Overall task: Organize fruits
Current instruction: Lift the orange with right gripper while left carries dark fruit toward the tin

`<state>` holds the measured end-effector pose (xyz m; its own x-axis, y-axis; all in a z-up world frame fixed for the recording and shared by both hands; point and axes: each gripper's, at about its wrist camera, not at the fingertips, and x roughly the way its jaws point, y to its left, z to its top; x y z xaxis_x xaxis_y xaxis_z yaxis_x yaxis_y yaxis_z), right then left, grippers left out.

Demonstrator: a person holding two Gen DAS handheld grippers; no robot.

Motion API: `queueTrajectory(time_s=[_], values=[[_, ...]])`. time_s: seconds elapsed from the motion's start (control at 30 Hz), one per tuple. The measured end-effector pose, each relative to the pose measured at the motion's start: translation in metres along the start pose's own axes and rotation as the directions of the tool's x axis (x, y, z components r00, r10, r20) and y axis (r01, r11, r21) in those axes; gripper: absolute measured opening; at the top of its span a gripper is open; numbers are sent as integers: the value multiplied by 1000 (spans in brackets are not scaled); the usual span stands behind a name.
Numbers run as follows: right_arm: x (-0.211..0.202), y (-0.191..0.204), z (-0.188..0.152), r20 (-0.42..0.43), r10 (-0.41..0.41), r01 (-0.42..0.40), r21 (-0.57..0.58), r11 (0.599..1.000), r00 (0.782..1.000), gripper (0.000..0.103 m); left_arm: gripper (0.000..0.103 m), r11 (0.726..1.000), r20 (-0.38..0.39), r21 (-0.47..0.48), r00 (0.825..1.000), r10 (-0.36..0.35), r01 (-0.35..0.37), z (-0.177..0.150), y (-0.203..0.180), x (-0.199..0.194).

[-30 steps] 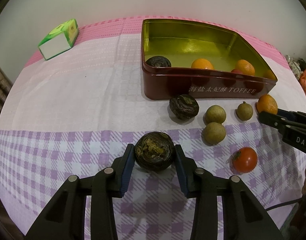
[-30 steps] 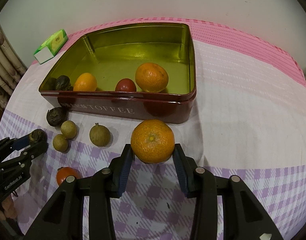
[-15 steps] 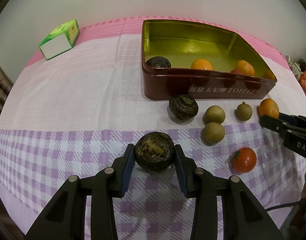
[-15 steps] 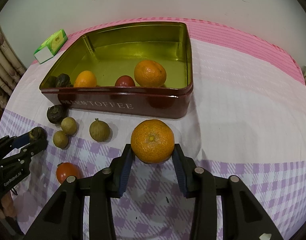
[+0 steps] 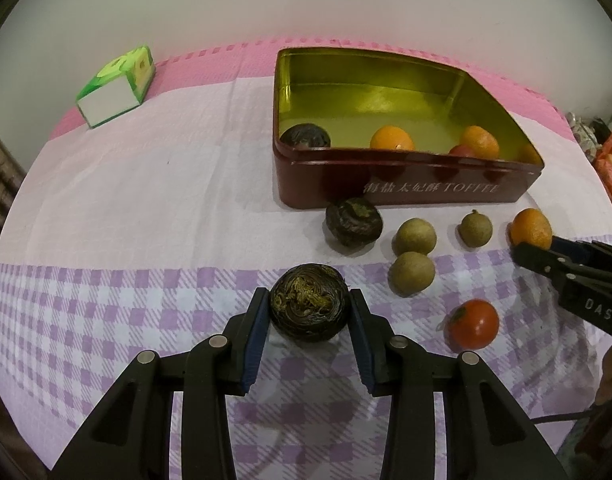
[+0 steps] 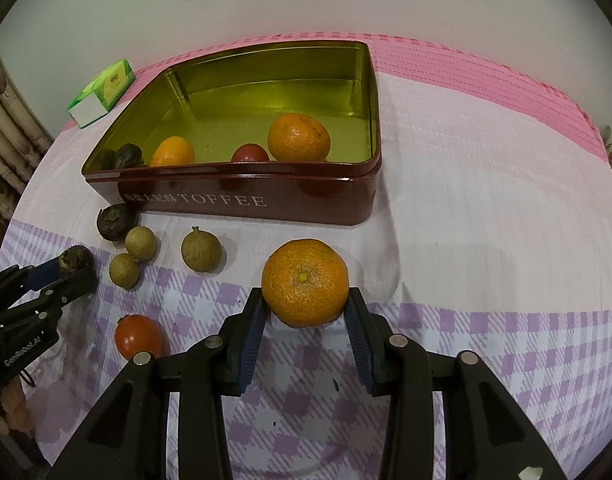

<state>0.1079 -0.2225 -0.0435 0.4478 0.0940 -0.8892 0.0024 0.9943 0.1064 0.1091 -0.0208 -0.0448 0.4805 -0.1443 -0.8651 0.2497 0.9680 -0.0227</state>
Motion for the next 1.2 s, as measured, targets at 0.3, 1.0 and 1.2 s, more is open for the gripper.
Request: queueTrajectory(time_s=[0.3,1.0,1.2], values=[[-3,1,-2,-7,8,-8,1,1000,1000,37,40,1000,26,8,999,-25,25,11,-5,-9],[-7,-3,-2,-9,22,-22,14,1000,1000,37,40,998,110,31,992,-54,51,92,-18,-20],[-10,-5,1,-3,26,-26,15,1000,1000,37,40,998,89,40,995,-53,50,105,-25,-6]])
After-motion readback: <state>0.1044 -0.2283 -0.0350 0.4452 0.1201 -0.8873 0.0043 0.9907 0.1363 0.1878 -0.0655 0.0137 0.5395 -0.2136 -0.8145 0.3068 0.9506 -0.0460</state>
